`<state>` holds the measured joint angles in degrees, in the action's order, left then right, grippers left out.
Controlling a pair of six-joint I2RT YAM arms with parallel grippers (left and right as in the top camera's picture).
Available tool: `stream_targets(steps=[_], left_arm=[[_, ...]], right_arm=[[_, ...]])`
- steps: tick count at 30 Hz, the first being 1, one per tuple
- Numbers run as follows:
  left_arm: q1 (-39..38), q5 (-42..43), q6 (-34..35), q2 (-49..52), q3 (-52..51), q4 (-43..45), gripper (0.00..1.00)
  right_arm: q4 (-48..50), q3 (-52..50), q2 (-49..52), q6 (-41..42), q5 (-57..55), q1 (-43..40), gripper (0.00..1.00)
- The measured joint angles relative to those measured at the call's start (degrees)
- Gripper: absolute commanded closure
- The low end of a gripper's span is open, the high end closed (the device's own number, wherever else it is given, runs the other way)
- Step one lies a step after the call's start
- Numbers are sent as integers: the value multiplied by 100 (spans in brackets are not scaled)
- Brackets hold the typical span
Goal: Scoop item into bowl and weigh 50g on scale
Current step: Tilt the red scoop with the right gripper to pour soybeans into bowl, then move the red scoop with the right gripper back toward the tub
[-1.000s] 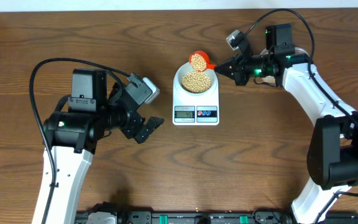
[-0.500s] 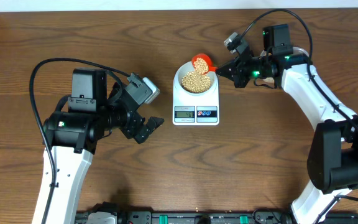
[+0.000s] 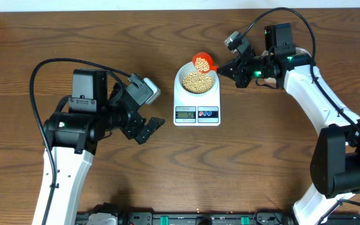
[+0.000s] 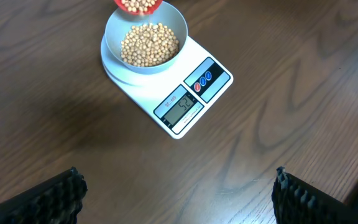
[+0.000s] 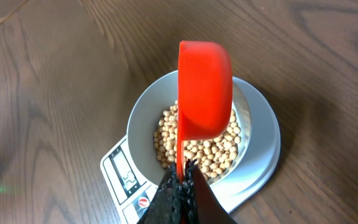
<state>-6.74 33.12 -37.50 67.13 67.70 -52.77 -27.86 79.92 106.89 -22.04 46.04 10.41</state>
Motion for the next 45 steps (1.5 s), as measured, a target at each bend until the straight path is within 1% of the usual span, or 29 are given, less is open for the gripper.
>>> stream_targets(steps=[11, 19, 28, 35, 45], left_arm=[[0, -2, 0, 0, 0, 0, 2], [0, -2, 0, 0, 0, 0, 2], [0, -2, 0, 0, 0, 0, 2], [0, -2, 0, 0, 0, 0, 2], [0, 0, 0, 0, 0, 0, 2]], right_arm=[[-39, 0, -2, 92, 2, 0, 99], [-42, 0, -2, 205, 278, -7, 99], [-44, 0, -2, 566, 396, -125, 99], [-15, 0, -2, 787, 890, -407, 99], [-13, 0, -2, 1132, 1558, -1150, 99]])
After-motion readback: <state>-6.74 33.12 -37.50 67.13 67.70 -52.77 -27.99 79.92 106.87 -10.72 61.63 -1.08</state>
